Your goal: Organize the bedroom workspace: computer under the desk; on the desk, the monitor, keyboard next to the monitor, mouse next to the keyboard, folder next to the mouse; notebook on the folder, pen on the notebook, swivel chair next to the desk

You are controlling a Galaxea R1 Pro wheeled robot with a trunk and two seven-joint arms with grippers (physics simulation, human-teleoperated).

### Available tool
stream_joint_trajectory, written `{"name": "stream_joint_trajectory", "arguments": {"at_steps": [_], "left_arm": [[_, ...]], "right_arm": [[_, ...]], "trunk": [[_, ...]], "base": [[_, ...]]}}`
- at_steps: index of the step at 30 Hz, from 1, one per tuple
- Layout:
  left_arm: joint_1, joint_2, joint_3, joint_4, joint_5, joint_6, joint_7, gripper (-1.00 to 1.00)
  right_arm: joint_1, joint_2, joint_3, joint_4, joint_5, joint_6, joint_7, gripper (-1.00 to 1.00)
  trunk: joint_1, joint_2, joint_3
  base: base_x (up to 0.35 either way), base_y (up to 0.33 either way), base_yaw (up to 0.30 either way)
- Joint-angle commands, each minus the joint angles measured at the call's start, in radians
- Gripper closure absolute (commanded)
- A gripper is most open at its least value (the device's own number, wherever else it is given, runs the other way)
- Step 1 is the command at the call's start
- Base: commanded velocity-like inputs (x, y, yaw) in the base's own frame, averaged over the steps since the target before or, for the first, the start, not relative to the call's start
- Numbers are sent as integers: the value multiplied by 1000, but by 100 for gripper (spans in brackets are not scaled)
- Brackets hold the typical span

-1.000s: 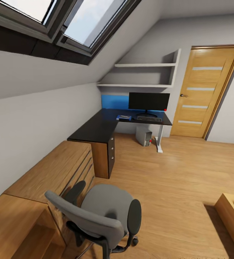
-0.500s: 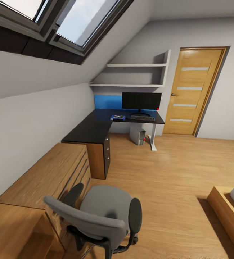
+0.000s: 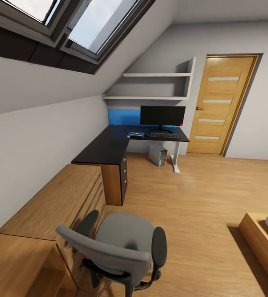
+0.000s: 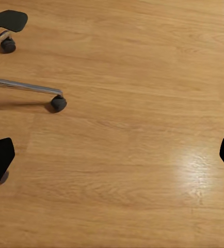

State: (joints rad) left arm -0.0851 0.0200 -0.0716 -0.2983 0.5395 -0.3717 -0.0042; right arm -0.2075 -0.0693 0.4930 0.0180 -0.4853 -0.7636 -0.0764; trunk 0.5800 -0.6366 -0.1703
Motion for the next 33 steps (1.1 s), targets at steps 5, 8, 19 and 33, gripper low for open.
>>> {"name": "stream_joint_trajectory", "arguments": {"at_steps": [5, 8, 19, 33], "left_arm": [[-1, 0, -7, 1, 10, -4, 0, -100], [-1, 0, -7, 1, 10, -4, 0, -100], [-1, 0, -7, 1, 11, -4, 0, -100], [-1, 0, -7, 1, 11, -4, 0, -100]], "right_arm": [[-1, 1, 9, 2, 0, -2, -8, -100], [-1, 1, 9, 2, 0, -2, -8, -100], [-1, 1, 9, 2, -1, -2, -8, -100], [-1, 1, 9, 2, 0, -2, -8, -100]], "trunk": [[0, -1, -2], [0, -1, -2], [0, -1, -2], [0, -1, -2]], "base": [[0, 184, -1], [0, 86, 0], [0, 22, 0], [0, 1, -31]]}}
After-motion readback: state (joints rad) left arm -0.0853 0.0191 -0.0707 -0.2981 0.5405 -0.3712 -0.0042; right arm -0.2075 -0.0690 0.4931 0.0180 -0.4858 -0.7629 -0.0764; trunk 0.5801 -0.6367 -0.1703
